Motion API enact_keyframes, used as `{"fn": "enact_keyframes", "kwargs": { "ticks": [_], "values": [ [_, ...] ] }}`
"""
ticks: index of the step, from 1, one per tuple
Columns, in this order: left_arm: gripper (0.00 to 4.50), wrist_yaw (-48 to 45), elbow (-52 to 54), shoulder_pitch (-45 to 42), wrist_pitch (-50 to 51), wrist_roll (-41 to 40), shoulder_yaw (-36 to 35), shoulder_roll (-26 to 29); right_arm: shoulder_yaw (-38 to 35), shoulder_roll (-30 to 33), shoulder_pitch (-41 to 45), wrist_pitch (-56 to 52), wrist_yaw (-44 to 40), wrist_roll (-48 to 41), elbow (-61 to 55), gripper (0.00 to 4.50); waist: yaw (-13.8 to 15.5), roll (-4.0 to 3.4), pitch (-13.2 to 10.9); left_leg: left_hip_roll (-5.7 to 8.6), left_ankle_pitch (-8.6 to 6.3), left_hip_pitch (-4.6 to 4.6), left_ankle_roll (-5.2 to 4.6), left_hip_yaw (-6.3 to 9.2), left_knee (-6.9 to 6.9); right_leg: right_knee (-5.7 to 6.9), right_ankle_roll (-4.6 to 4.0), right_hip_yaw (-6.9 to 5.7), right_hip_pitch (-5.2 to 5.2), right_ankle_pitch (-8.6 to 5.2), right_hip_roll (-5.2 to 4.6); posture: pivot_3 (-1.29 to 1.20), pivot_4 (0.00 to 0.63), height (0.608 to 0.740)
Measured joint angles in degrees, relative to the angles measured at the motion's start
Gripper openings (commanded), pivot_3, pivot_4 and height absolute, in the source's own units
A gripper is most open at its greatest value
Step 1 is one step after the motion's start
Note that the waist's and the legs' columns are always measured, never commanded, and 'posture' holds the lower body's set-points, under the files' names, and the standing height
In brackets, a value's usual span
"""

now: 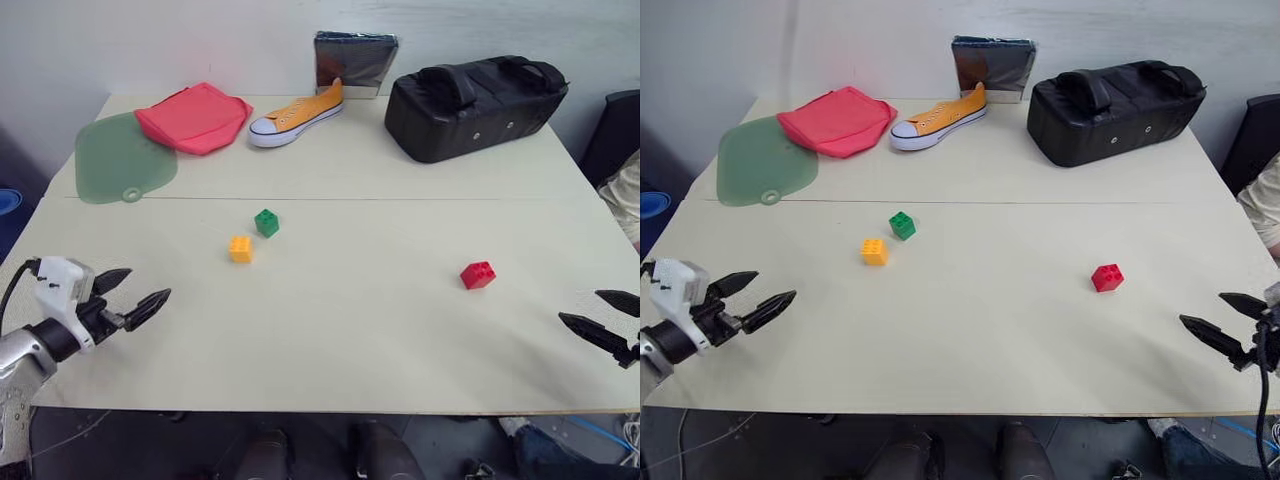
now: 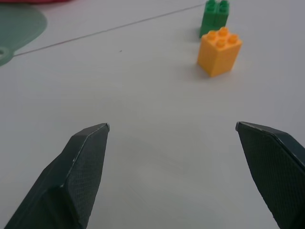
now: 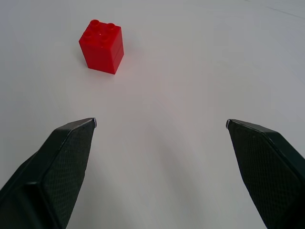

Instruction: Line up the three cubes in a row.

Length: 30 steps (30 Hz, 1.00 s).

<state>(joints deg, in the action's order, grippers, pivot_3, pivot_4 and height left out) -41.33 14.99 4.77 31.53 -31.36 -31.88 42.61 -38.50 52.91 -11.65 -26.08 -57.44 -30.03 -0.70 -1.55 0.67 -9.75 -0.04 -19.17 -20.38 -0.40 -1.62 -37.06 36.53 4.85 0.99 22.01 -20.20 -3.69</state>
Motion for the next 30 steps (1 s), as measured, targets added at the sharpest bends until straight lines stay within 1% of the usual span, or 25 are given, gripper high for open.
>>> {"fn": "enact_keyframes", "kwargs": {
  "ticks": [2, 4, 5, 9, 11, 15, 17, 18, 20, 25, 30],
  "values": [
    [4.46, -2.06, 2.87, -2.85, 2.62, -3.49, 1.69, 1.64, 0.40, -1.05, 2.07, -3.89, 3.79, -1.18, -4.71, 4.50, 0.00, 0.00, 0.00, 0.00, 0.02, 0.00, 0.04, 0.04, -0.03, 0.03, 0.00, -0.04, -0.02, 0.00, 0.00, 0.00, 0.150, 0.740],
    [4.46, -5.74, 6.33, -5.65, 4.96, -7.50, 4.37, 4.31, 1.98, -2.87, 5.02, -8.46, 9.24, -2.65, -9.91, 4.50, -0.05, 0.00, 0.00, 0.01, 0.07, 0.00, 0.12, 0.09, -0.03, 0.05, 0.00, -0.09, -0.02, 0.00, 0.00, 0.00, 0.150, 0.740],
    [4.46, -7.52, 7.75, -6.91, 5.72, -9.06, 5.76, 5.58, 2.85, -4.01, 6.17, -10.33, 11.54, -3.21, -12.18, 4.50, -0.11, -0.02, 0.00, 0.01, 0.18, 0.00, 0.33, 0.09, 0.00, 0.05, 0.00, -0.09, -0.01, 0.00, 0.01, 0.00, 0.150, 0.740],
    [4.46, -12.96, 9.43, -11.58, 7.99, -12.50, 10.45, 8.91, 6.18, -8.37, 10.26, -15.94, 19.12, -4.72, -16.00, 4.50, -0.07, -0.19, -0.09, 0.01, 0.25, -0.09, 0.45, 0.14, 0.00, 0.02, -0.02, -0.17, 0.04, -0.01, 0.03, 0.00, 0.150, 0.740],
    [4.46, -15.40, 9.58, -15.28, 8.73, -13.64, 13.36, 10.29, 7.82, -10.38, 12.35, -19.02, 22.64, -5.66, -17.78, 4.50, -0.04, -0.22, -0.11, 0.03, 0.25, -0.20, 0.45, 0.16, -0.02, 0.04, -0.02, -0.19, 0.13, -0.01, 0.03, 0.00, 0.150, 0.740],
    [4.46, -17.17, 9.44, -21.75, 9.30, -14.21, 17.45, 10.75, 11.59, -13.01, 14.90, -20.66, 27.04, -5.31, -19.53, 4.50, -0.02, -0.21, -0.11, 0.06, 0.28, -0.41, 0.43, 0.19, -0.12, 0.14, 0.01, -0.24, 0.30, 0.00, 0.04, 0.00, 0.150, 0.740],
    [4.46, -17.01, 9.35, -24.68, 9.91, -14.59, 18.88, 10.60, 13.33, -14.91, 16.05, -20.67, 29.89, -4.02, -19.35, 4.50, -0.02, -0.21, -0.11, 0.07, 0.32, -0.79, 0.43, 0.24, -0.31, 0.37, 0.04, -0.28, 0.58, 0.02, 0.05, 0.00, 0.150, 0.740],
    [4.46, -17.00, 9.36, -25.56, 10.16, -14.73, 19.26, 10.47, 14.02, -16.14, 16.60, -20.73, 31.11, -3.70, -19.13, 4.50, -0.02, -0.21, -0.11, 0.08, 0.35, -0.82, 0.43, 0.24, -0.34, 0.42, 0.05, -0.29, 0.60, 0.03, 0.05, 0.00, 0.150, 0.740],
    [4.46, -17.00, 9.35, -26.64, 10.31, -14.73, 19.85, 10.47, 15.40, -17.62, 17.45, -20.95, 32.78, -3.11, -18.80, 4.50, -0.07, -0.21, -0.11, 0.09, 0.38, -0.82, 0.42, 0.24, -0.36, 0.44, 0.05, -0.29, 0.60, 0.03, 0.05, 0.00, 0.150, 0.740],
    [4.46, -16.87, 9.29, -27.63, 10.49, -14.70, 20.76, 10.42, 17.86, -18.84, 19.07, -21.05, 35.64, -0.73, -15.85, 4.50, -0.05, -0.21, -0.12, 0.09, 0.41, -0.81, 0.42, 0.25, -0.45, 0.45, 0.05, -0.29, 0.59, 0.02, 0.06, 0.00, 0.150, 0.740],
    [4.46, -16.85, 9.26, -28.38, 10.48, -14.64, 21.23, 10.35, 18.67, -19.26, 20.48, -19.55, 35.82, 0.75, -13.28, 4.50, -0.05, -0.21, -0.12, 0.10, 0.43, -0.82, 0.40, 0.28, -0.59, 0.54, 0.05, -0.30, 0.57, 0.03, 0.06, 0.00, 0.150, 0.740]
  ]
}}
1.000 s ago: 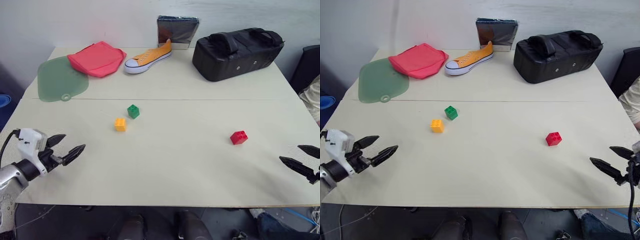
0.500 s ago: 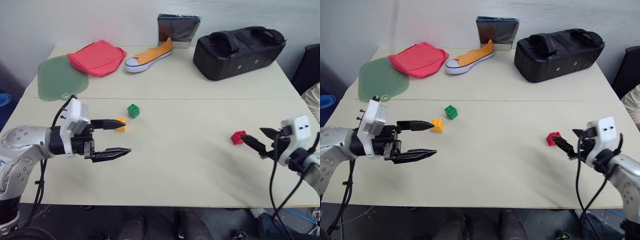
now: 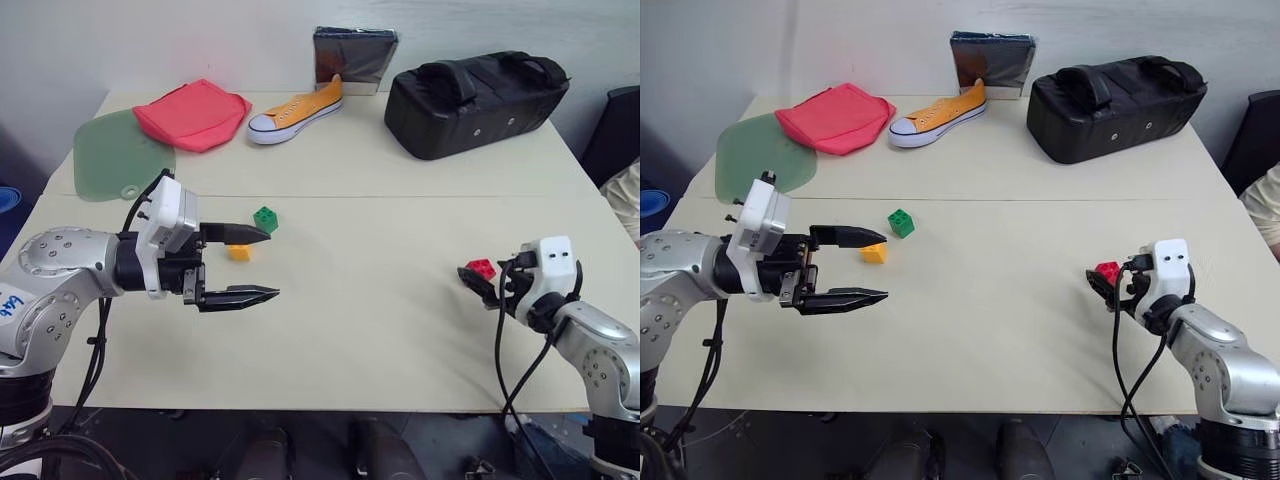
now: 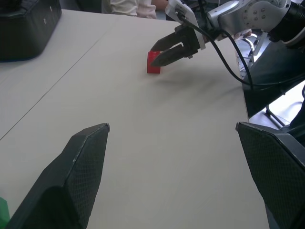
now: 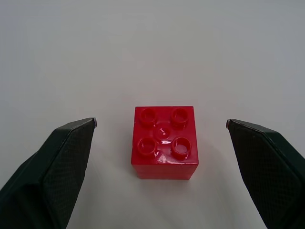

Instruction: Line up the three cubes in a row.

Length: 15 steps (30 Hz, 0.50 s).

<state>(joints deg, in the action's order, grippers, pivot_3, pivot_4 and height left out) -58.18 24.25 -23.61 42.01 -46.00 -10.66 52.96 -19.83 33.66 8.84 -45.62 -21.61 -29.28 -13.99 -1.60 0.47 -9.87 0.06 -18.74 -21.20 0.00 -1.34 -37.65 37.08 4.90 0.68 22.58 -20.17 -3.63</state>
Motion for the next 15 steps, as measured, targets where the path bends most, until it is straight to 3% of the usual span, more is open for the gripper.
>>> {"fn": "enact_keyframes", "kwargs": {
  "ticks": [1, 4, 11, 15],
  "values": [
    [4.46, 0.00, 0.00, -0.27, 0.00, 0.01, 0.10, -0.01, 0.21, -0.02, 0.35, 0.64, -0.08, 0.27, 0.67, 4.50, -0.02, 0.00, 0.00, 0.01, 0.00, 0.00, 0.00, 0.00, -0.03, 0.03, 0.01, 0.00, 0.00, 0.00, 0.00, 0.00, 0.150, 0.740],
    [4.50, 0.03, 0.02, -0.82, -0.01, 0.05, 0.20, -0.01, 1.02, -0.07, 1.24, 1.89, -0.18, 1.27, 2.59, 3.90, -0.03, 0.00, 0.00, 0.01, 0.00, 0.01, 0.00, 0.00, -0.07, 0.08, 0.01, 0.00, -0.01, 0.00, 0.01, 0.00, 0.150, 0.740],
    [4.50, -0.15, -0.03, -1.71, -0.01, 0.06, 0.45, -0.01, 1.49, -0.20, 1.48, 3.29, -1.65, 2.30, 5.57, 1.65, 0.01, 0.00, 0.00, 0.01, 0.00, 0.00, 0.00, 0.01, -0.12, 0.13, 0.01, 0.00, -0.01, 0.00, 0.01, 0.00, 0.150, 0.740],
    [4.50, -0.70, -0.48, -1.96, -0.24, 0.35, 0.47, -0.01, 1.49, -0.62, 1.36, 4.26, -2.64, 2.27, 5.57, 1.51, -0.05, 0.00, 0.00, 0.01, 0.00, 0.01, 0.00, 0.01, -0.15, 0.22, 0.01, 0.00, 0.00, 0.00, 0.01, 0.00, 0.150, 0.740]
  ]
}}
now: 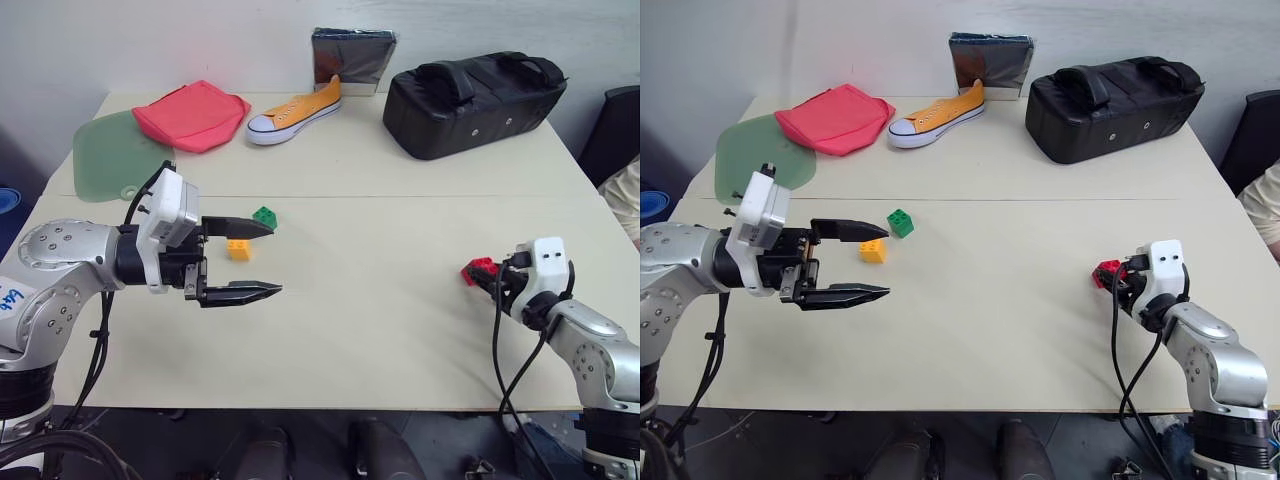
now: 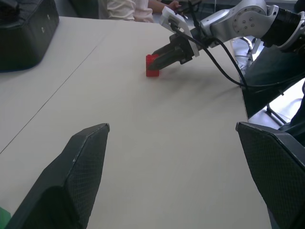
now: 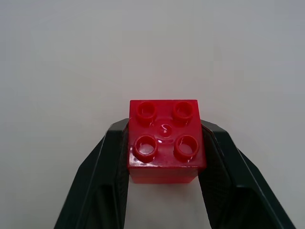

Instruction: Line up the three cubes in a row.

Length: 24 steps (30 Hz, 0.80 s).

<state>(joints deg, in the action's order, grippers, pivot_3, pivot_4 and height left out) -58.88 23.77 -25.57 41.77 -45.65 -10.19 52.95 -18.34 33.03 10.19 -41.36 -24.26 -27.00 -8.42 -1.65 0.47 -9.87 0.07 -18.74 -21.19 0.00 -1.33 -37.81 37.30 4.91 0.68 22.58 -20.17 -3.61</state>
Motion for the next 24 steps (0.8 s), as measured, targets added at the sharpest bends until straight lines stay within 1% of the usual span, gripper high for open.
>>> {"fn": "enact_keyframes", "kwargs": {
  "ticks": [2, 4, 6, 8, 9, 11, 14, 17, 21, 24],
  "values": [
    [4.50, -0.23, -0.17, -0.02, -0.06, 0.22, 0.03, 0.00, 0.00, 0.30, 0.00, 0.85, -1.44, 0.00, 0.41, 1.51, 0.04, 0.00, 0.00, 0.00, 0.00, 0.00, 0.00, 0.01, -0.05, 0.03, 0.00, 0.00, 0.00, 0.00, 0.00, 0.00, 0.150, 0.740],
    [4.50, -0.67, -0.23, -0.14, -0.07, 0.33, 0.27, -0.01, 0.31, 2.65, -0.18, 3.31, -6.14, 0.02, 2.01, 1.51, 0.04, -0.01, -0.02, 0.03, -0.02, -0.01, -0.04, 0.00, -0.12, 0.06, 0.00, 0.01, -0.01, 0.00, -0.01, 0.00, 0.150, 0.740],
    [4.50, -1.33, -0.23, -0.40, -0.08, 0.35, 0.93, -0.02, 2.31, 8.90, -1.26, 9.05, -16.05, 0.83, 3.50, 1.51, 0.10, -0.07, -0.07, 0.09, -0.07, -0.01, -0.16, -0.01, -0.15, 0.05, 0.02, 0.01, -0.04, 0.01, -0.02, 0.00, 0.150, 0.740],
    [4.50, -2.57, -0.26, -0.60, -0.10, 0.45, 1.80, 0.02, 5.57, 15.60, -1.35, 16.67, -29.08, 1.99, 5.51, 1.51, 0.07, -0.02, -0.10, 0.08, -0.12, 0.01, -0.23, 0.02, -0.17, -0.01, 0.04, -0.04, -0.11, 0.02, 0.00, 0.00, 0.150, 0.740],
    [4.50, -3.22, -0.28, -0.77, -0.20, 0.58, 2.25, 0.08, 7.37, 17.94, -0.30, 19.26, -34.80, 2.49, 7.05, 1.51, 0.06, 0.05, -0.13, 0.06, -0.12, 0.03, -0.24, 0.05, -0.19, -0.01, 0.04, -0.06, -0.15, 0.02, 0.02, 0.00, 0.150, 0.740],
    [4.50, -4.77, -1.03, -1.39, -0.77, 1.10, 3.61, 0.13, 11.32, 19.81, 4.62, 21.87, -43.86, 3.03, 11.97, 1.51, -0.37, 0.23, -0.24, 0.03, -0.11, 0.08, -0.24, 0.04, -0.24, 0.06, 0.04, -0.04, -0.15, 0.03, 0.04, 0.00, 0.150, 0.740],
    [4.50, -6.82, -1.29, -1.37, -1.44, 1.85, 5.14, 0.47, 16.13, 20.42, 10.26, 23.20, -52.03, 3.70, 15.63, 1.51, -0.44, 0.22, -0.25, 0.00, -0.06, 0.06, -0.15, 0.07, -0.24, 0.12, 0.02, -0.06, -0.08, 0.02, 0.05, 0.00, 0.150, 0.740],
    [4.50, -8.11, -1.29, -1.29, -2.07, 2.79, 5.98, 1.04, 20.58, 19.84, 14.38, 24.90, -56.78, 5.23, 16.99, 1.51, -0.11, 0.22, -0.26, -0.02, -0.01, 0.00, -0.06, 0.14, -0.24, 0.09, -0.02, -0.12, -0.06, -0.01, 0.04, 0.00, 0.150, 0.740],
    [4.50, -8.91, -0.97, -1.14, -2.30, 2.99, 6.09, 1.38, 23.92, 15.69, 16.81, 28.70, -57.38, 8.37, 20.67, 1.51, 0.17, 0.24, -0.27, 0.02, 0.01, -0.08, -0.03, 0.18, -0.31, 0.05, -0.02, -0.17, -0.08, -0.01, -0.05, 0.00, 0.150, 0.740],
    [4.50, -9.45, -0.69, -1.12, -2.34, 3.04, 6.08, 1.90, 25.78, 14.74, 16.67, 30.95, -58.11, 10.11, 21.38, 1.51, 0.28, 0.23, -0.27, 0.04, 0.01, -0.12, -0.02, 0.23, -0.32, 0.02, -0.02, -0.22, -0.08, -0.01, -0.07, 0.00, 0.150, 0.740]
  ]
}}
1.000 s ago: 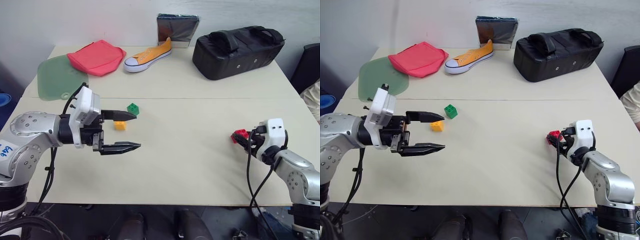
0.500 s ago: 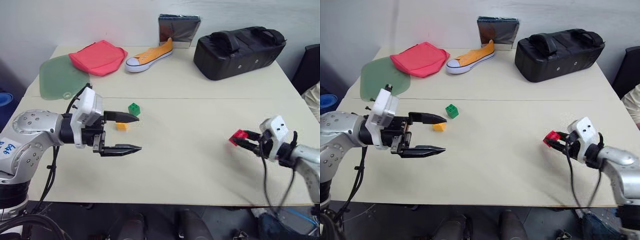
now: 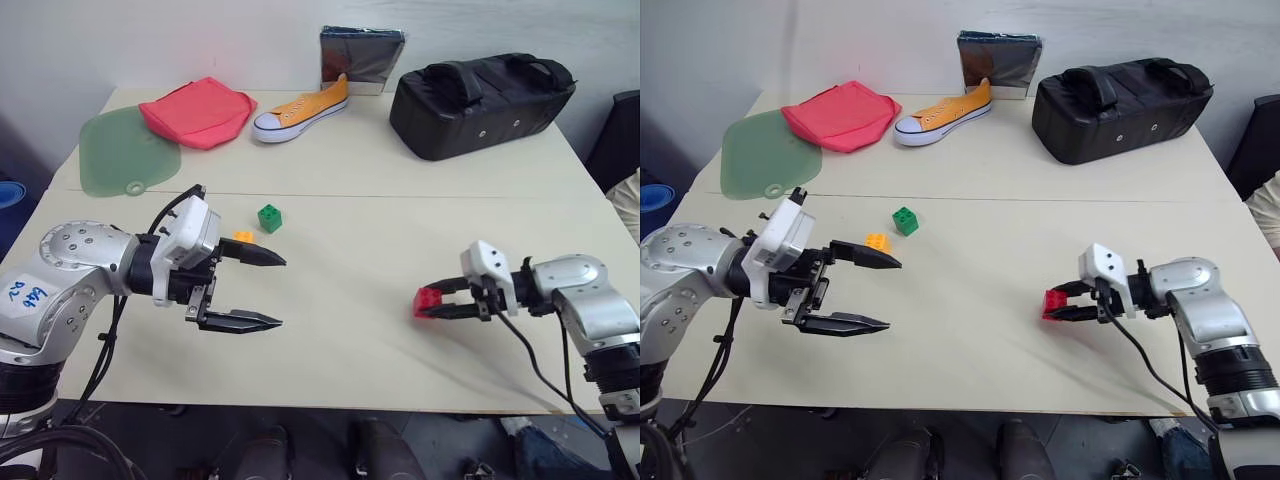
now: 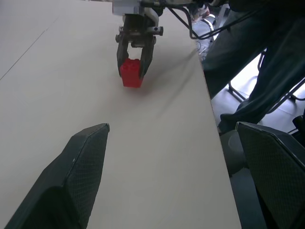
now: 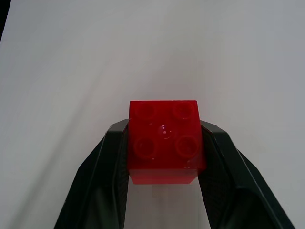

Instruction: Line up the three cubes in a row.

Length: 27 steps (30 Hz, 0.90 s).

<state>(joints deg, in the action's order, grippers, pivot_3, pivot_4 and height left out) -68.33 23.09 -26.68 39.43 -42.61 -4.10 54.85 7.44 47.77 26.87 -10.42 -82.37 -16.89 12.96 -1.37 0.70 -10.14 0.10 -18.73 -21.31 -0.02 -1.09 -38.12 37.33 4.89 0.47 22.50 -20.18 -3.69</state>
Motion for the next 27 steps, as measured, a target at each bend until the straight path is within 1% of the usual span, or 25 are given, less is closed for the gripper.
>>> {"fn": "enact_keyframes", "kwargs": {
  "ticks": [6, 10, 17, 21, 23, 24, 27],
  "values": [
    [4.50, -0.14, 0.13, 0.04, -0.41, 0.29, 0.00, 0.10, 0.87, 0.00, -1.39, 3.44, -1.35, 1.44, -1.06, 1.51, -0.18, 0.00, 0.00, 0.00, 0.02, 0.02, 0.04, 0.02, -0.02, 0.06, 0.00, -0.01, 0.00, 0.00, 0.01, 0.00, 0.150, 0.740],
    [4.50, -0.10, 0.13, 0.04, -0.75, 0.45, 0.00, 0.10, 0.88, -0.26, -1.39, 4.80, -0.94, 1.97, -0.92, 1.51, -0.28, 0.00, 0.00, -0.01, 0.04, 0.06, 0.07, 0.02, -0.02, 0.10, 0.00, -0.01, 0.00, 0.00, 0.03, 0.00, 0.150, 0.740],
    [4.50, -0.16, -0.01, -0.07, -0.86, 0.56, 0.04, 0.10, 0.75, -0.73, -2.16, 10.21, -0.02, 2.94, -0.37, 1.51, -0.23, 0.00, 0.00, -0.01, 0.04, 0.06, 0.07, 0.02, -0.02, 0.10, 0.00, -0.01, -0.01, 0.00, 0.02, 0.00, 0.150, 0.740],
    [4.50, -0.34, -0.53, -0.28, -0.90, 0.67, 0.29, 0.09, 0.38, -0.75, -2.88, 11.03, 0.43, 2.80, -0.33, 1.51, -0.21, 0.00, 0.00, 0.00, 0.04, 0.06, 0.07, 0.03, -0.03, 0.10, 0.00, -0.01, -0.02, 0.00, 0.02, 0.00, 0.150, 0.740],
    [4.50, -0.54, -0.80, -0.52, -0.98, 0.88, 0.37, 0.09, 0.14, -0.75, -3.25, 11.56, 0.52, 2.76, -0.33, 2.22, -0.20, 0.00, 0.00, 0.00, 0.04, 0.06, 0.07, 0.03, -0.03, 0.10, 0.00, -0.02, -0.03, 0.00, 0.02, 0.00, 0.150, 0.740],
    [4.50, -0.63, -0.90, -0.77, -1.05, 0.97, 0.55, 0.08, 0.11, -0.75, -3.64, 11.65, 0.56, 3.00, -0.25, 2.40, -0.20, 0.00, 0.00, -0.01, 0.04, 0.06, 0.07, 0.03, -0.03, 0.09, 0.00, -0.01, -0.04, 0.00, 0.02, 0.00, 0.150, 0.740],
    [4.50, -0.88, -1.20, -0.97, -1.15, 1.15, 0.70, 0.07, 0.14, -0.75, -5.47, 11.58, 0.70, 3.63, 0.32, 3.43, -0.18, 0.00, 0.00, 0.00, 0.04, 0.05, 0.07, 0.03, -0.03, 0.10, 0.00, -0.02, -0.03, 0.00, 0.02, 0.00, 0.150, 0.740]
  ]
}}
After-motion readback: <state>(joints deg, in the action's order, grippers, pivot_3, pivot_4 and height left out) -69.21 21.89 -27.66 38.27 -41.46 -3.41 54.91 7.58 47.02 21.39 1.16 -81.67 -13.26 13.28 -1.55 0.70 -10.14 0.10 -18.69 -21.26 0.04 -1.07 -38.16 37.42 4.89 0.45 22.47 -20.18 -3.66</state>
